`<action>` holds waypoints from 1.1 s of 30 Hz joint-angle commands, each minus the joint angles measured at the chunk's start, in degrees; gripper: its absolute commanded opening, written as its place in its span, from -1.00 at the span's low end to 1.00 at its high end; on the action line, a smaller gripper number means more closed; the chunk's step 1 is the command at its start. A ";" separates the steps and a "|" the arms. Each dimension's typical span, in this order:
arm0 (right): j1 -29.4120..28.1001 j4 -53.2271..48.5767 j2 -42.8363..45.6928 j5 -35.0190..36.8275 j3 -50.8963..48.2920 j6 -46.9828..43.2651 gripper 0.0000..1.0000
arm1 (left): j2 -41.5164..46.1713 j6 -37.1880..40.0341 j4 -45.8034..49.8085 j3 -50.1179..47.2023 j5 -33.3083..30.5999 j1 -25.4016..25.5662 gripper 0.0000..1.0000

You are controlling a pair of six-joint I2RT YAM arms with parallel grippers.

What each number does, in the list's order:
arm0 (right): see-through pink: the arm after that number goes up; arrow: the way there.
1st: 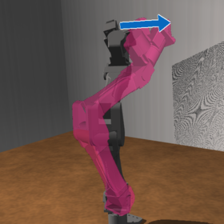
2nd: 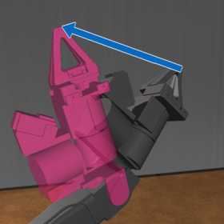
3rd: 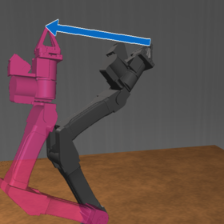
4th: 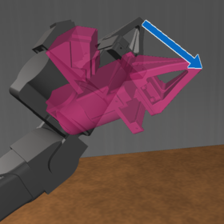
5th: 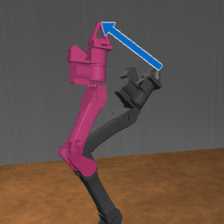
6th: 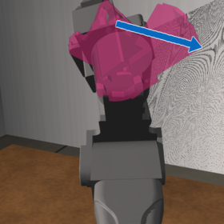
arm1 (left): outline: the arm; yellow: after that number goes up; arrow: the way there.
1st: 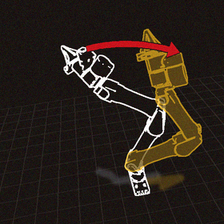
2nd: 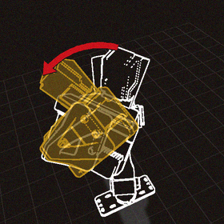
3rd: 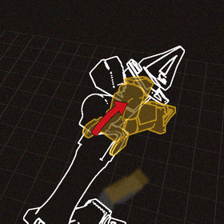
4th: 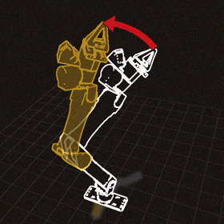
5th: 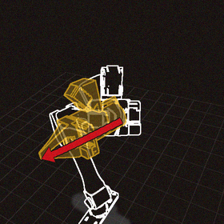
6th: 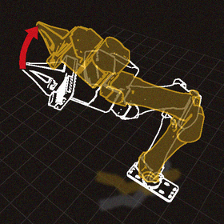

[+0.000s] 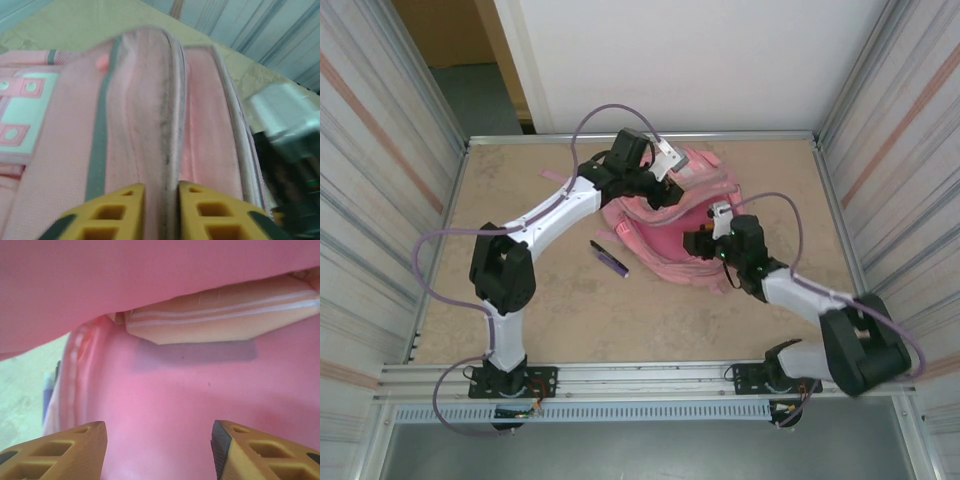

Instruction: Pack books, pencil case, and school supplies into a backpack

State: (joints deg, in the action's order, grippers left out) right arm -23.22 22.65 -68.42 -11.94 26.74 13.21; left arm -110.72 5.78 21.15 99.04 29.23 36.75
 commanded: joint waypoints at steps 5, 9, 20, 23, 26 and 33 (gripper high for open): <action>0.17 -21.16 26.79 4.46 -2.84 -1.34 0.25 | 9.58 -16.35 -11.35 -13.87 -11.46 -2.91 -0.19; 0.32 -30.67 34.45 4.79 -1.29 -1.27 0.37 | 9.79 -26.86 -1.38 -13.71 -17.62 -6.65 -0.12; -5.21 -36.16 17.41 0.14 8.12 0.22 0.42 | 1.11 -38.60 6.99 -14.27 -12.26 -15.04 0.00; -6.52 -35.34 12.22 0.53 9.01 0.47 0.41 | -0.07 -38.39 4.30 -15.50 -12.05 -15.13 0.04; -6.79 -33.62 8.27 2.38 8.90 1.76 0.41 | -3.35 -39.48 3.28 -14.25 -10.59 -15.13 0.04; -5.94 -31.30 1.22 3.63 9.12 1.98 0.34 | -5.79 -42.98 -0.45 -14.83 -7.89 -15.02 -0.59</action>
State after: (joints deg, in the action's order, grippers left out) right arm -29.61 -10.33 -65.56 -9.98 34.17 14.09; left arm -116.27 -35.14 21.98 84.31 20.58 21.50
